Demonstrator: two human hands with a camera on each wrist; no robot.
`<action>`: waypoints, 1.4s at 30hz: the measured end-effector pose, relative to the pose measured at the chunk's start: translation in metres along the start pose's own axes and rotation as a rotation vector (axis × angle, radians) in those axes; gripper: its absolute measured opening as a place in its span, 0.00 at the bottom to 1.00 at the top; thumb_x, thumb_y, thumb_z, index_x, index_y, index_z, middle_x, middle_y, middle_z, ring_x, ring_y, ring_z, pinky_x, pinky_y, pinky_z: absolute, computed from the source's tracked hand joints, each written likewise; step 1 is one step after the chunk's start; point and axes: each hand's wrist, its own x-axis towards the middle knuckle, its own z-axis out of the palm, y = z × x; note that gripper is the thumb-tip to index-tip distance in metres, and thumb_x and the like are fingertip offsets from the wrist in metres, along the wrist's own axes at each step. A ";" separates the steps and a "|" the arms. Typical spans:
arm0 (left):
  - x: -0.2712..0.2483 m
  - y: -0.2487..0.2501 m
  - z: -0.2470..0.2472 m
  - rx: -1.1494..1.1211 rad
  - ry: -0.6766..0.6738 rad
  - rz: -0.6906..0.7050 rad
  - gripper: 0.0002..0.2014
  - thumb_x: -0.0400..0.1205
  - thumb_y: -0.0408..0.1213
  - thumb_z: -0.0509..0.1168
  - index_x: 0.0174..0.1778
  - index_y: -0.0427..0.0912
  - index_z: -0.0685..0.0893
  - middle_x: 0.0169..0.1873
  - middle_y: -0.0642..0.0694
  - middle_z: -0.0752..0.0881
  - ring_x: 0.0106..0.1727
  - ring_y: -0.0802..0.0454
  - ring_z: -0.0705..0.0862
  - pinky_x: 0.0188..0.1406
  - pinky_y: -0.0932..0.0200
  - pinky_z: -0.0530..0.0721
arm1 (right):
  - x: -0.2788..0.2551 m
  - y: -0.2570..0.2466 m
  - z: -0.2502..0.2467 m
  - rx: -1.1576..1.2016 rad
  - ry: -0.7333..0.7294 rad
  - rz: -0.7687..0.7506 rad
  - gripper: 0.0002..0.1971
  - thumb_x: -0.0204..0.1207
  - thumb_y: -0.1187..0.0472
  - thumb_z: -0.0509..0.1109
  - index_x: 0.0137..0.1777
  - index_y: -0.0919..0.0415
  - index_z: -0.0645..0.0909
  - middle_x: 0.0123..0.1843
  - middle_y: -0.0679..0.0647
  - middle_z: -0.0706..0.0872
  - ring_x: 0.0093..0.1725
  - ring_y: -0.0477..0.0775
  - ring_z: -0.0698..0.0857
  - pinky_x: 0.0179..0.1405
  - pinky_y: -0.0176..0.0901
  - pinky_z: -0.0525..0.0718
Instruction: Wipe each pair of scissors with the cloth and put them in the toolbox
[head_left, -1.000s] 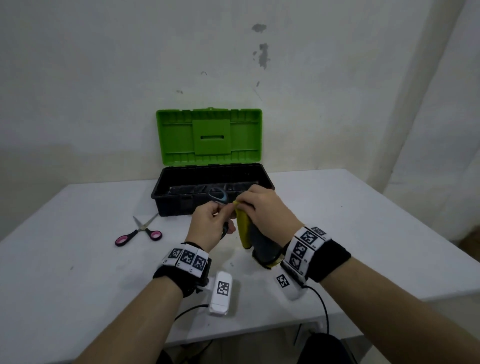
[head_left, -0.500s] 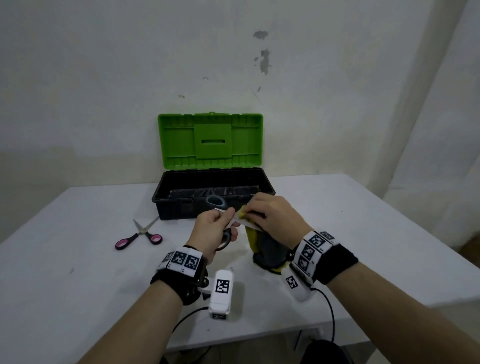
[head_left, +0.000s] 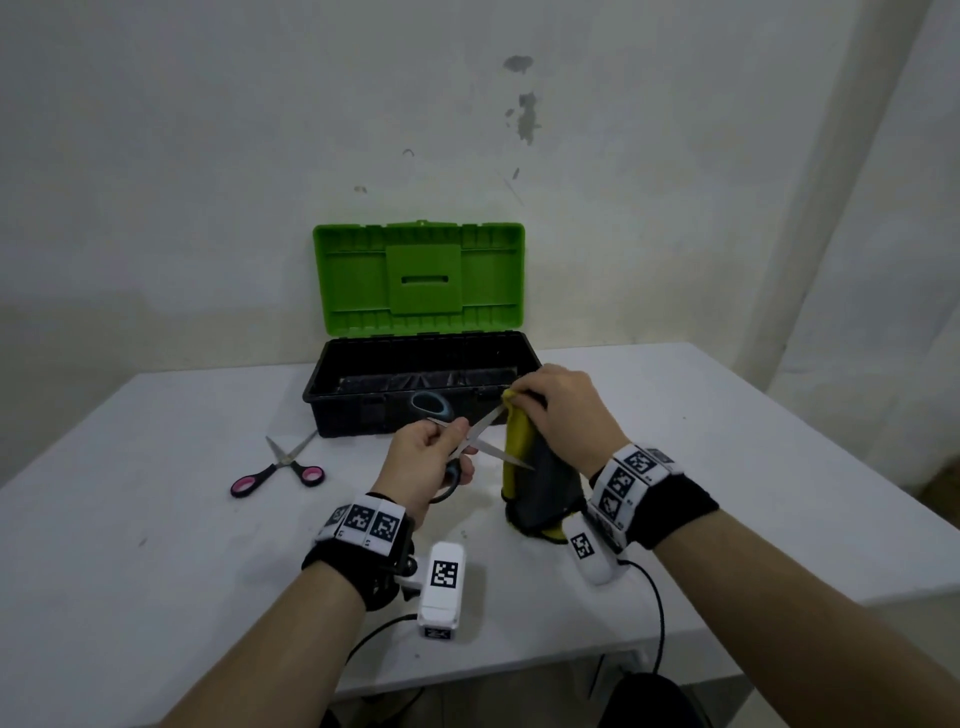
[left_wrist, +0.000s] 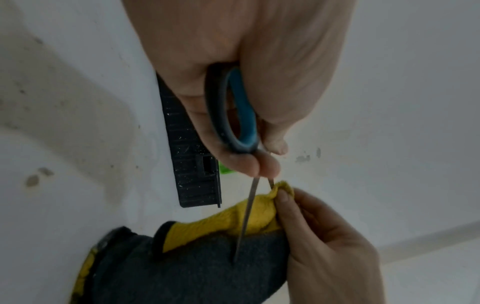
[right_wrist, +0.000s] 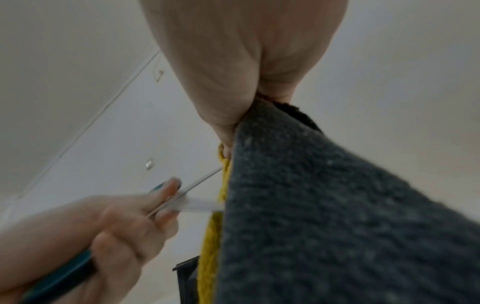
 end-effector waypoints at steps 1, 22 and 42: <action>0.001 0.000 -0.001 -0.014 0.023 -0.012 0.12 0.87 0.37 0.65 0.45 0.30 0.80 0.38 0.35 0.85 0.24 0.51 0.79 0.24 0.62 0.82 | 0.001 0.004 -0.004 -0.012 0.005 0.042 0.07 0.80 0.58 0.70 0.52 0.56 0.90 0.47 0.53 0.87 0.48 0.55 0.84 0.50 0.42 0.79; -0.001 -0.003 0.000 -0.066 0.073 0.028 0.17 0.91 0.47 0.52 0.50 0.38 0.80 0.36 0.40 0.82 0.32 0.47 0.81 0.26 0.54 0.81 | -0.011 -0.064 0.017 -0.129 -0.334 -0.060 0.11 0.83 0.59 0.63 0.56 0.57 0.86 0.51 0.55 0.80 0.48 0.59 0.82 0.44 0.47 0.79; 0.004 -0.006 -0.004 -0.106 0.080 0.048 0.18 0.91 0.50 0.52 0.55 0.38 0.78 0.41 0.37 0.79 0.29 0.48 0.79 0.24 0.54 0.81 | -0.009 -0.053 0.018 -0.038 -0.178 0.014 0.09 0.80 0.55 0.67 0.52 0.55 0.88 0.49 0.54 0.84 0.51 0.58 0.82 0.54 0.56 0.81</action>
